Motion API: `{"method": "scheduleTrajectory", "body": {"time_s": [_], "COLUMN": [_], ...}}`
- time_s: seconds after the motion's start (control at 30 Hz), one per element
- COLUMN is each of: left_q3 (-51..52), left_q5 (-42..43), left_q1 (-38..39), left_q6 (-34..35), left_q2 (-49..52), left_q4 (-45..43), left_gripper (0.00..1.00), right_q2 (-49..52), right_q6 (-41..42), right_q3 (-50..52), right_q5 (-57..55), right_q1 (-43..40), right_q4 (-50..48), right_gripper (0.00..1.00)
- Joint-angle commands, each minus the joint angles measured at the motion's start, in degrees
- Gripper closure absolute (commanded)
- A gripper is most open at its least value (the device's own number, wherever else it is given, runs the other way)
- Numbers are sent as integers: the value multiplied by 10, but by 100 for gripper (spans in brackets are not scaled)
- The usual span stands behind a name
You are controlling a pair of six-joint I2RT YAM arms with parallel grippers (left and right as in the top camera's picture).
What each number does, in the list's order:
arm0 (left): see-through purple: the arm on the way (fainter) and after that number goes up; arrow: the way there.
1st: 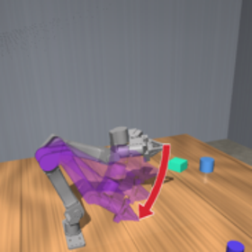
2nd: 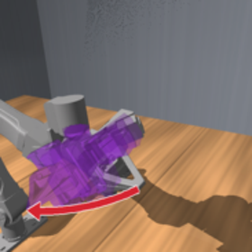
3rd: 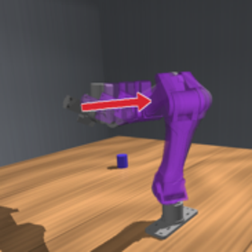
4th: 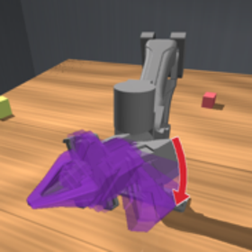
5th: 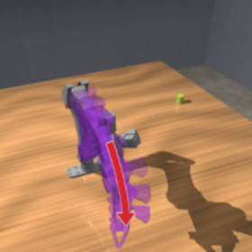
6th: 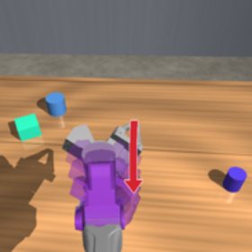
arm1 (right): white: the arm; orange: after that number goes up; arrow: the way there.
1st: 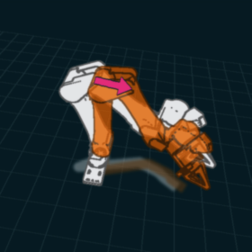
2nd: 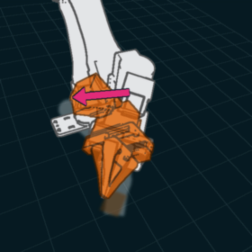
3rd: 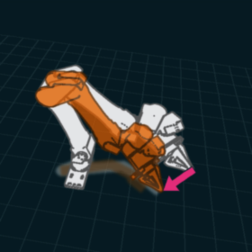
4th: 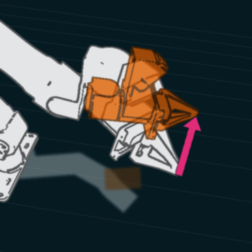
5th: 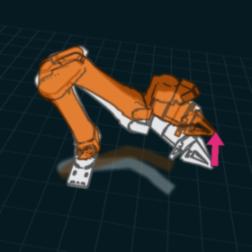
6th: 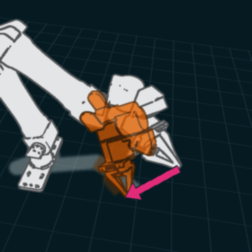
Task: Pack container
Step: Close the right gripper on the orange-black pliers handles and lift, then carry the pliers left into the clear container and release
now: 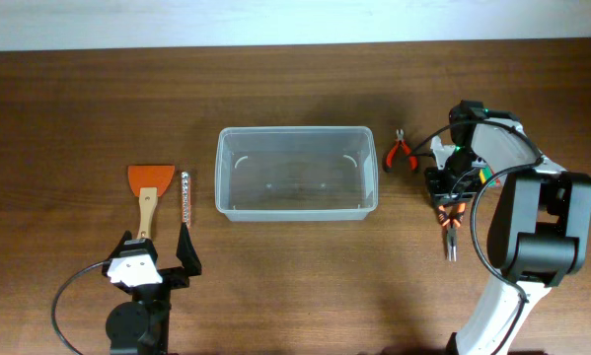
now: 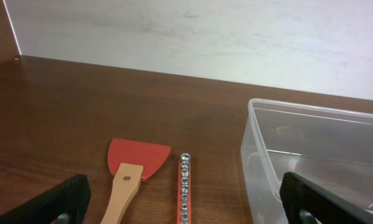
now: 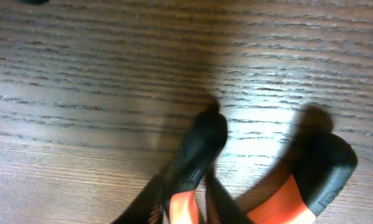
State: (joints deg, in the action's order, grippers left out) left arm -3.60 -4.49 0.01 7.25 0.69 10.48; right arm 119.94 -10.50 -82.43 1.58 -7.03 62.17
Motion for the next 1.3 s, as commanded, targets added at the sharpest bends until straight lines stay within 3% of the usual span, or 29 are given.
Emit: {"method": "scheduleTrajectory", "body": {"time_s": [0.0,0.37,0.87,1.03,1.27], "left_q3": [5,5,5,5,5], "left_q5": [6,6,6,6,6], "left_q1": [-3,-3,-3,-3,-3], "left_q6": [-9,-9,-9,-9,-9], "left_q2": [-4,-4,-4,-4,-4], "left_q4": [0,0,0,0,0], "left_gripper": [1,1,1,1,1], "right_q2": [13,-19,-48,-48,-48], "right_q6": [2,4,-3,-78,-135], "right_q3": [5,-33,-346,-412,-429], "right_q5": [10,10,14,87,92], "right_q1": [3,3,12,56,162], "right_q4": [1,19,166,186,186], "right_gripper": [85,93,96,96,96]}}
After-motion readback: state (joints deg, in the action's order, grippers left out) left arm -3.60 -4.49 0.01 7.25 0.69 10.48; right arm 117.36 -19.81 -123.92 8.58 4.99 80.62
